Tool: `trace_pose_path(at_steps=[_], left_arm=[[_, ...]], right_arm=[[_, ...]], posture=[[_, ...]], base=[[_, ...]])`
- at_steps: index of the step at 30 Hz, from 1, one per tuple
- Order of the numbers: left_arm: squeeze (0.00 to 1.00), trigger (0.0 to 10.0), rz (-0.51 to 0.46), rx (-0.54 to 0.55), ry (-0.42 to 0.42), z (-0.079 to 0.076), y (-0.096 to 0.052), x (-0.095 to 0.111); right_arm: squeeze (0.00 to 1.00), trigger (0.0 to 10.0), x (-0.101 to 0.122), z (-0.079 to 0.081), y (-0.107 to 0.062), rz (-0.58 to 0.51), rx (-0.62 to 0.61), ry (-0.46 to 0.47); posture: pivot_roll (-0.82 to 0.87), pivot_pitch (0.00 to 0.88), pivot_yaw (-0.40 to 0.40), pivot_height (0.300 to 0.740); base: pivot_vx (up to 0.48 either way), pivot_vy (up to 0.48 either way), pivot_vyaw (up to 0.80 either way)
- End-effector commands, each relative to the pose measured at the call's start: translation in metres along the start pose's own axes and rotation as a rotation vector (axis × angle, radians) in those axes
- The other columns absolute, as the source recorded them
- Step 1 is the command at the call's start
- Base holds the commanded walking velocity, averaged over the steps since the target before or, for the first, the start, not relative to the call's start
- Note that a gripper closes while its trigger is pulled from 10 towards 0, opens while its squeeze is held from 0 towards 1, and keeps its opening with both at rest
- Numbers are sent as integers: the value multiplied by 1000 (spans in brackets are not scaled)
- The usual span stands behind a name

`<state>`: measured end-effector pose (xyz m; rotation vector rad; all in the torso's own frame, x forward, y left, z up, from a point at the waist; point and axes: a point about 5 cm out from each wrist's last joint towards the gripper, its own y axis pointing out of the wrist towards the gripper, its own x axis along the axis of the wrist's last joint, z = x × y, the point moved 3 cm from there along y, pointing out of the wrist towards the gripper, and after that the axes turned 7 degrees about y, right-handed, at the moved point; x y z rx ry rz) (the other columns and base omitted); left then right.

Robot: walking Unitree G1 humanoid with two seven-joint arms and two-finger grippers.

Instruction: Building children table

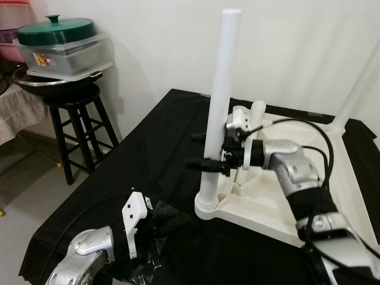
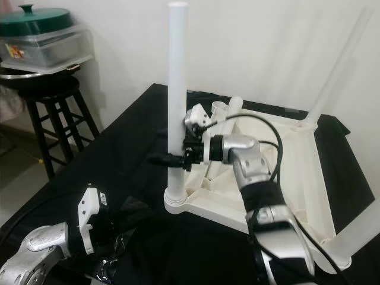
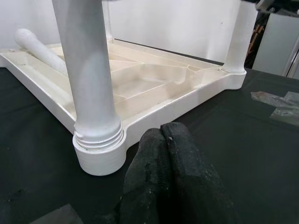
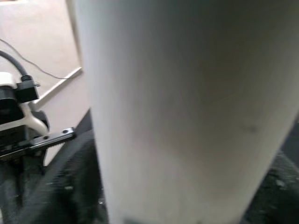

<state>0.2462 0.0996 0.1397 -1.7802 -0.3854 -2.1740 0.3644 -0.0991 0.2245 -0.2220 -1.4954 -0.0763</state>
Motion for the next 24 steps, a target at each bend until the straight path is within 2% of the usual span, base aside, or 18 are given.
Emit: trace_pose_path(at_steps=[1,6,10,13,14,15,16,17,18,19,20,22,23,24], left_arm=[[0,10000,2,-9,5,1,-1,3],[0,10000,0,-3,0,4,-2,4],[0,10000,16,6,-8,12,-6,0],[0,10000,38,-22,23,8,1,-5],[0,10000,38,-22,23,8,1,-5],[0,10000,31,-21,23,5,2,-5],[0,10000,19,0,17,4,2,-4],[0,10000,19,0,17,4,2,-4],[0,10000,20,18,21,4,1,-4],[0,10000,22,29,25,3,0,-4],[0,10000,26,29,28,3,1,-4],[0,10000,26,29,28,3,1,-4],[0,10000,33,18,29,3,2,-6],[0,10000,33,18,29,3,2,-6]], right_arm=[[0,0,-3,1,2,11,34,12],[0,0,-7,-1,0,45,53,19],[0,0,-16,-4,-2,62,23,24],[0,0,-40,-8,7,100,-223,6],[0,0,-40,-8,7,100,-223,6],[0,0,-53,-9,11,101,-386,11],[0,0,-66,-14,13,60,-670,69],[0,0,-66,-14,13,60,-670,69],[0,0,-96,6,14,69,-865,176],[0,0,-113,22,9,83,-1005,259],[0,0,-107,30,5,91,-1061,186],[0,0,-107,30,5,91,-1061,186],[0,0,-96,28,3,57,-1058,163],[0,0,-96,28,3,57,-1058,163]], posture=[[30,22,-78,740],[24,37,-68,740],[0,4,-63,740],[-19,0,-111,740],[-19,0,-111,740],[-13,0,-126,740],[-9,0,-124,740],[-9,0,-124,740],[-14,0,-97,740],[-14,0,-97,740],[-30,0,-62,740],[-30,0,-62,740],[-80,0,-37,740],[-80,0,-37,740]], base=[[0,0,0],[0,0,0],[0,0,0],[0,0,0],[0,0,0],[0,0,0],[0,0,0],[0,0,0],[0,0,0],[0,0,0],[0,0,0],[0,0,0],[0,0,0],[0,0,0]])
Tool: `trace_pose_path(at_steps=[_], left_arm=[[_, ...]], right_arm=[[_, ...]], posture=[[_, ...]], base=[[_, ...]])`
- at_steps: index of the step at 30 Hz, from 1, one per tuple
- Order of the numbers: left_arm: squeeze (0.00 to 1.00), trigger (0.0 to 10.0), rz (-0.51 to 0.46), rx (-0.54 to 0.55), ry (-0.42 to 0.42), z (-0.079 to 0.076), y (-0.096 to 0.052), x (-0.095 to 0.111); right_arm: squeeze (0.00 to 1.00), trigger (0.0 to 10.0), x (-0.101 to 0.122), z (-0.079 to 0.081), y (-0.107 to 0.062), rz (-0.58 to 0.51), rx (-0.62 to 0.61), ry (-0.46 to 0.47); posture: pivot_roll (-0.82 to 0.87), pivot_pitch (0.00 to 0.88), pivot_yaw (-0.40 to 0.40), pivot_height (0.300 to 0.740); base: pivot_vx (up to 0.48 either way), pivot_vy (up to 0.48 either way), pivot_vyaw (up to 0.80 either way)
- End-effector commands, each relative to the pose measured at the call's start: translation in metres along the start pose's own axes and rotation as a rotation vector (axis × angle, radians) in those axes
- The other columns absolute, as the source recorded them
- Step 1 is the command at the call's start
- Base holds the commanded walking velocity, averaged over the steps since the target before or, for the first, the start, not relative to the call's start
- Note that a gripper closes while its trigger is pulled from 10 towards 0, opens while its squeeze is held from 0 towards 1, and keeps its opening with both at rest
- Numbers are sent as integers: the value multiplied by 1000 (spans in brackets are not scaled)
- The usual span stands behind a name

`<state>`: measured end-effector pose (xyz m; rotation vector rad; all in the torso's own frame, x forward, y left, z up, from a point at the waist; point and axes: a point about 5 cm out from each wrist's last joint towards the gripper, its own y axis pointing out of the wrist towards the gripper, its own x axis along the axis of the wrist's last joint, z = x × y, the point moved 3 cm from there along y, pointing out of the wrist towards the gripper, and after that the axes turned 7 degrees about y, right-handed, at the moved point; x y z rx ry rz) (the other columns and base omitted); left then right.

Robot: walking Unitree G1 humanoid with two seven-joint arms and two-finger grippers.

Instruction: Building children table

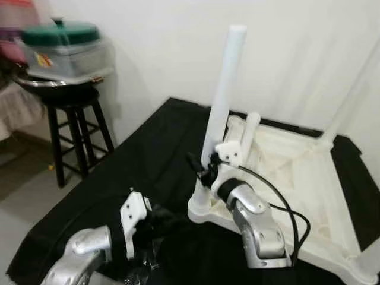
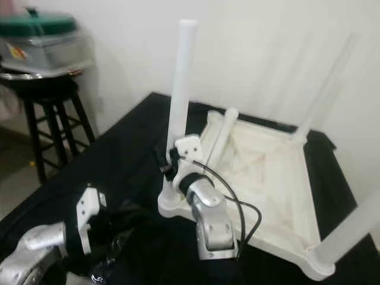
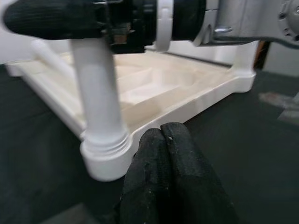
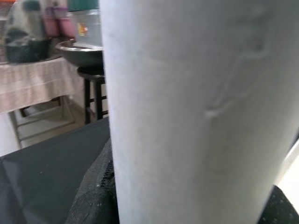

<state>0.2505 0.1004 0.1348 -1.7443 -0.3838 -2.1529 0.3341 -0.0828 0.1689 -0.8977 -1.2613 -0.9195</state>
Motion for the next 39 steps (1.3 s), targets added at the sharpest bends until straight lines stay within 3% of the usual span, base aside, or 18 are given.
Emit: trace_pose_path(at_steps=[1,2,3,5,6,8,9,10,11,12,14,15,19,27,28,30,31,39], left_arm=[[0,10000,6,-8,14,0,1,0],[0,10000,8,-18,13,1,4,0],[0,10000,12,-49,16,1,9,-1],[0,10000,12,-56,18,1,10,-1],[0,10000,4,-49,21,0,10,0],[0,10000,-3,-42,22,0,10,1],[0,10000,-13,-32,22,0,11,4],[0,10000,-13,-32,22,0,11,4],[0,10000,-20,-27,22,0,11,5],[0,10000,-20,-27,22,0,11,5],[0,10000,-16,-44,17,-1,13,5],[0,10000,-9,-55,14,-1,13,4],[0,10000,4,-48,12,-2,8,3],[0,10000,9,-26,13,-2,4,1],[0,10000,4,-28,11,-1,5,2],[0,10000,6,-35,9,-2,5,3],[0,10000,13,-43,9,-2,4,2],[0,10000,28,-27,2,-4,-6,1]], right_arm=[[0,0,-37,-17,-8,175,-82,-34],[0,0,-29,-25,-5,158,-88,-48],[0,3647,-29,-30,-4,185,-68,-50],[0,3647,-30,-30,-4,201,-65,-58],[0,10000,-27,-24,-3,196,-7,-36],[0,10000,-23,-21,-2,189,34,-18],[1000,10000,-16,-15,-2,162,80,2],[1000,10000,-16,-15,-2,162,80,2],[1000,10000,-5,-4,0,121,214,-5],[1000,10000,-5,-4,0,121,214,-5],[1000,10000,15,12,-3,45,508,-104],[0,10000,19,13,-4,39,612,-149],[0,10000,26,-1,4,74,762,-233],[0,10000,36,-18,17,119,837,-217],[0,3294,39,-23,20,144,867,-183],[0,3294,40,-26,20,159,886,-164],[0,0,40,-28,19,170,898,-145],[0,0,22,-39,8,213,977,-96]], posture=[[-80,0,-37,740],[-79,0,-44,740],[-78,0,-72,740],[-78,0,-72,740],[-78,0,-73,740],[-78,0,-73,740],[-71,0,-75,740],[-71,0,-75,740],[-64,0,-71,740],[-64,0,-71,740],[-64,0,-56,740],[-64,0,-56,740],[-32,0,-65,740],[-18,0,-62,740],[-13,0,-55,740],[-13,0,-55,740],[-2,0,-55,740],[-1,0,-59,740]], base=[[0,0,0],[0,0,0],[0,0,0],[0,0,0],[0,0,0],[0,0,0],[0,0,0],[0,0,0],[0,0,0],[0,0,0],[0,0,0],[0,0,0],[0,0,0],[0,0,0],[0,0,0],[0,0,0],[0,0,0],[0,0,0]])
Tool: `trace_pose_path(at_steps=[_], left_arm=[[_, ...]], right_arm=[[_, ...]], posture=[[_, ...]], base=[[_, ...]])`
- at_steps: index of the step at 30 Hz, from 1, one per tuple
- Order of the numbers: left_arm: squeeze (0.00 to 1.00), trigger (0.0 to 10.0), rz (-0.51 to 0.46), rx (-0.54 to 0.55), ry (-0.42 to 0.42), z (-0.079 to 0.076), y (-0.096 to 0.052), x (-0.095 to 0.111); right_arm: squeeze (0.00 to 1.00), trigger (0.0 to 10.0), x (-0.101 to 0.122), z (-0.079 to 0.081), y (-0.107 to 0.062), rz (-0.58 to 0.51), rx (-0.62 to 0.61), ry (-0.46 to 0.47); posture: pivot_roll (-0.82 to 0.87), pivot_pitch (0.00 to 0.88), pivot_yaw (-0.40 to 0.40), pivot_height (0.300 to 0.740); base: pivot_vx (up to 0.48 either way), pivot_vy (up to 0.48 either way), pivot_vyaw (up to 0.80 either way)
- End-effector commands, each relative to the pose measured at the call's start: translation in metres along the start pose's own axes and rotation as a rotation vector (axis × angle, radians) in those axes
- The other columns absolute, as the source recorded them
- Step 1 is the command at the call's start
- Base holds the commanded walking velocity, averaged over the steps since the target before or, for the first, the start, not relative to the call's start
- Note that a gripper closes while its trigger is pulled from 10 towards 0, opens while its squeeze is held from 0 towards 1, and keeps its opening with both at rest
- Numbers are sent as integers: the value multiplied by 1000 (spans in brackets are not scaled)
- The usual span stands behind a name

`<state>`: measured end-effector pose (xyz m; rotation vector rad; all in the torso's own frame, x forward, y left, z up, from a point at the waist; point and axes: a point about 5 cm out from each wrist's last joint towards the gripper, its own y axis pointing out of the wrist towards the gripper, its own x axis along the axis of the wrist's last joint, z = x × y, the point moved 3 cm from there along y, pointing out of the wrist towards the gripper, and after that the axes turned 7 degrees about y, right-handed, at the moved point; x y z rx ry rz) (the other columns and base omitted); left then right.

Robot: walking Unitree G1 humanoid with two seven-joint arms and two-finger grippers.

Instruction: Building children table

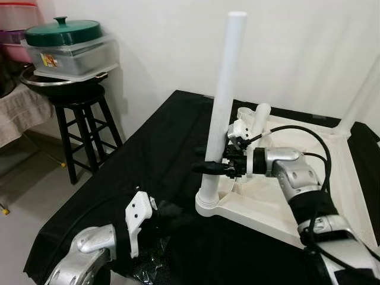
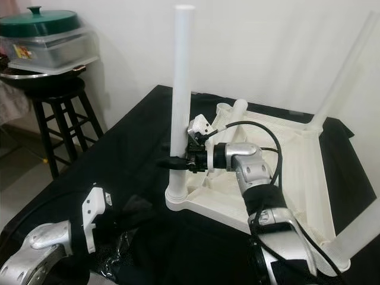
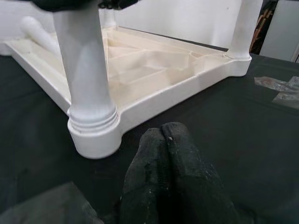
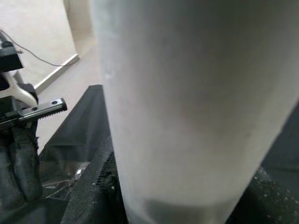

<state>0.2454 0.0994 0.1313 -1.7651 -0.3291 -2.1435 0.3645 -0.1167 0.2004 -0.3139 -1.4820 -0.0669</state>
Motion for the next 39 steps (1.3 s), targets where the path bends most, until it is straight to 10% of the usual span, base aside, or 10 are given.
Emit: trace_pose_path(at_steps=[1,10,19,21,22,25,26,31,33,39], left_arm=[[0,10000,-1,6,10,1,-5,4],[0,10000,11,-15,37,3,-7,6],[0,10000,15,-39,35,10,-4,3],[0,10000,19,-44,40,12,-3,2],[0,10000,21,-40,42,13,-2,2],[0,10000,22,-37,42,14,-2,1],[0,10000,19,-26,38,14,-3,1],[0,10000,16,-17,32,15,-4,1],[0,10000,21,-37,27,14,-2,0],[0,10000,15,-36,29,12,-2,1]], right_arm=[[0,0,-18,7,-1,9,61,46],[0,0,-77,39,34,-3,-605,346],[0,0,-62,55,39,-7,-729,296],[0,902,-67,47,36,17,-729,293],[0,10000,-69,42,36,52,-694,257],[0,10000,-70,40,36,77,-669,224],[1000,10000,-56,39,37,36,-524,181],[1000,10000,-35,40,33,-31,-361,122],[0,10000,-18,36,22,-18,-265,5],[0,10000,1,31,11,-8,-118,-52]], posture=[[-4,0,-59,740],[-36,12,-81,740],[-76,0,-43,740],[-61,0,-60,740],[-66,0,-59,740],[-66,0,-59,740],[-61,0,-58,740],[-61,0,-58,740],[-53,0,-76,740],[-36,0,-76,740]], base=[[0,0,0],[0,0,0],[0,0,0],[0,0,0],[0,0,0],[0,0,0],[0,0,0],[0,0,0],[0,0,0],[0,0,0]])
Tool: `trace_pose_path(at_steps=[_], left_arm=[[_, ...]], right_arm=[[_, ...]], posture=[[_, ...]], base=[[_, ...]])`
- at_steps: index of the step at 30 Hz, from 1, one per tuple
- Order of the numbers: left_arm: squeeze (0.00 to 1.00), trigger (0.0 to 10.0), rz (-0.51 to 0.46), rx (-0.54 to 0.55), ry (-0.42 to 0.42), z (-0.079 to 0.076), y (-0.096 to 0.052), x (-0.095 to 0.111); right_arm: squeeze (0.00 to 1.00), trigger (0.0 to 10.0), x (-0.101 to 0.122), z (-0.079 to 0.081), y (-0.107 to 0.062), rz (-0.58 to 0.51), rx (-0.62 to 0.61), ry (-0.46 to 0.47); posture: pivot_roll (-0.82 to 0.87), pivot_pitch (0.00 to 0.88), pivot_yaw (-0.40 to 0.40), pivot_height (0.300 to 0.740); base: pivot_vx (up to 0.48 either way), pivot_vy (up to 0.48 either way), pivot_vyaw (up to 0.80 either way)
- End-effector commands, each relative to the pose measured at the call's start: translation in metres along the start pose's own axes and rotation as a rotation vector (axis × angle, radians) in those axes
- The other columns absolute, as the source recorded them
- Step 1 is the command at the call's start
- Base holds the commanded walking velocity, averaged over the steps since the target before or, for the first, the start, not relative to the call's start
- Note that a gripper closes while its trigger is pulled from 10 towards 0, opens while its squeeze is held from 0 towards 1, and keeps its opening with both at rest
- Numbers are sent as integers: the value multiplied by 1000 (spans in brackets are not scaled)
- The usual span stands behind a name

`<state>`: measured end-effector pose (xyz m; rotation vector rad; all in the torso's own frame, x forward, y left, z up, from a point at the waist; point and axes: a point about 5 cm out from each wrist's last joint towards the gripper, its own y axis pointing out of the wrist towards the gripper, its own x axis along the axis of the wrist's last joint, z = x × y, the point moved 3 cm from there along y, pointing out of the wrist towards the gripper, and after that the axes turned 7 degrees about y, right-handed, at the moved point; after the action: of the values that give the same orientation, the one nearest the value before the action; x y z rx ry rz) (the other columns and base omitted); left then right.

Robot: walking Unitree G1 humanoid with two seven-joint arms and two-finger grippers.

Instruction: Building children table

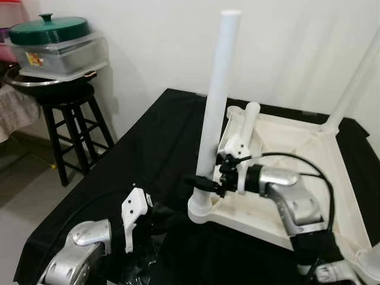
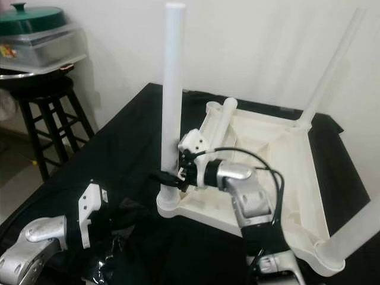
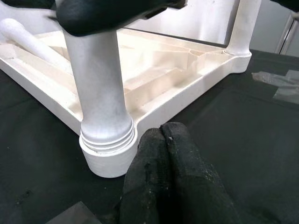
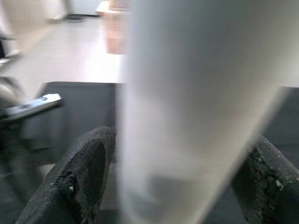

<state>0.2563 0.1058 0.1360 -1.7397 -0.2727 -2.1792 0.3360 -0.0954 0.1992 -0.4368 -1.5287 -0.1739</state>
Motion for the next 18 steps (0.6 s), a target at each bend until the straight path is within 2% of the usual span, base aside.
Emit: trace_pose_path(at_steps=[1,6,8,10,18], left_arm=[[0,10000,-1,-1,-7,-2,-1,-1],[0,10000,-3,-3,-9,-4,-1,0],[0,10000,-3,-3,-9,-4,-1,0],[0,10000,-5,-5,-12,-6,-2,1],[0,10000,-10,-4,-18,-8,-2,2]], right_arm=[[0,10000,4,-9,-2,-4,57,-2],[0,10000,5,-27,-1,15,98,8],[0,10000,5,-27,-1,15,98,8],[0,0,3,-34,-3,22,120,48],[0,0,1,-38,-11,12,142,88]], posture=[[-36,0,-76,740],[-23,1,-79,740],[-23,1,-79,740],[-14,10,-86,740],[-27,21,-90,740]], base=[[0,0,0],[0,0,0],[0,0,0],[0,0,0],[0,0,0]])
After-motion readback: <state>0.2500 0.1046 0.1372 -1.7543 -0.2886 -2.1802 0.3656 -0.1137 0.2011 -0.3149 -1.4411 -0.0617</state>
